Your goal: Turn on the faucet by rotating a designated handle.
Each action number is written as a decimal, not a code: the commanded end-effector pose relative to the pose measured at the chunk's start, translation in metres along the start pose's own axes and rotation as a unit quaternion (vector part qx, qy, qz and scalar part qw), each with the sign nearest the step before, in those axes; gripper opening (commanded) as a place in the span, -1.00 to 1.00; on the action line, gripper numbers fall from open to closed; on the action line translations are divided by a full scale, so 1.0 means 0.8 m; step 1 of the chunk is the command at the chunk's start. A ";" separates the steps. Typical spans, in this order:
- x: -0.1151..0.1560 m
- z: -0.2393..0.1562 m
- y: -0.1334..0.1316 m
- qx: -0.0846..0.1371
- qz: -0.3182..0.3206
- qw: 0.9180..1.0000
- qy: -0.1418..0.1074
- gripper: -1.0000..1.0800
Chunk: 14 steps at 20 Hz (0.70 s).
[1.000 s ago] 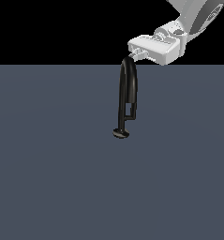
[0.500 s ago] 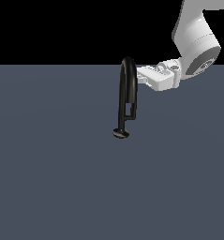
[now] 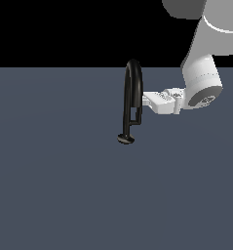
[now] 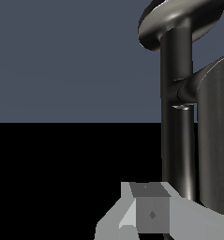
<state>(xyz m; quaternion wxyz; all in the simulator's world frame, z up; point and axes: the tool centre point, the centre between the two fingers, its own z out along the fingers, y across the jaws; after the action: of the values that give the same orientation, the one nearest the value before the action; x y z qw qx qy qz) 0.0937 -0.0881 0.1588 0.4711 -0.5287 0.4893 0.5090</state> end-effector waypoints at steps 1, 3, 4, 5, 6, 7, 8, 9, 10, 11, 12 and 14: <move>0.013 0.002 -0.001 0.011 0.011 1.000 -0.012 -1.00; 0.019 0.003 -0.001 0.016 0.016 1.000 -0.017 -1.00; 0.020 0.003 -0.001 0.017 0.018 1.000 -0.018 -1.00; 0.021 0.003 -0.001 0.018 0.018 0.999 -0.019 -1.00; 0.021 0.004 -0.001 0.018 0.018 0.999 -0.019 -1.00; 0.021 0.004 -0.001 0.018 0.018 0.999 -0.019 -1.00; 0.021 0.004 -0.001 0.018 0.018 0.999 -0.019 -1.00; 0.021 0.004 -0.001 0.018 0.018 0.999 -0.019 -1.00; 0.021 0.003 -0.001 0.018 0.018 0.999 -0.019 -1.00; 0.021 0.003 0.001 0.018 0.018 0.999 -0.019 -1.00; 0.020 0.003 0.003 0.018 0.018 0.999 -0.019 -1.00; 0.018 0.004 0.008 0.018 0.018 0.999 -0.019 -1.00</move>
<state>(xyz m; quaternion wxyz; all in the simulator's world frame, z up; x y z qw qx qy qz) 0.0899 -0.0861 0.1431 0.4803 -0.5012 0.4989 0.5188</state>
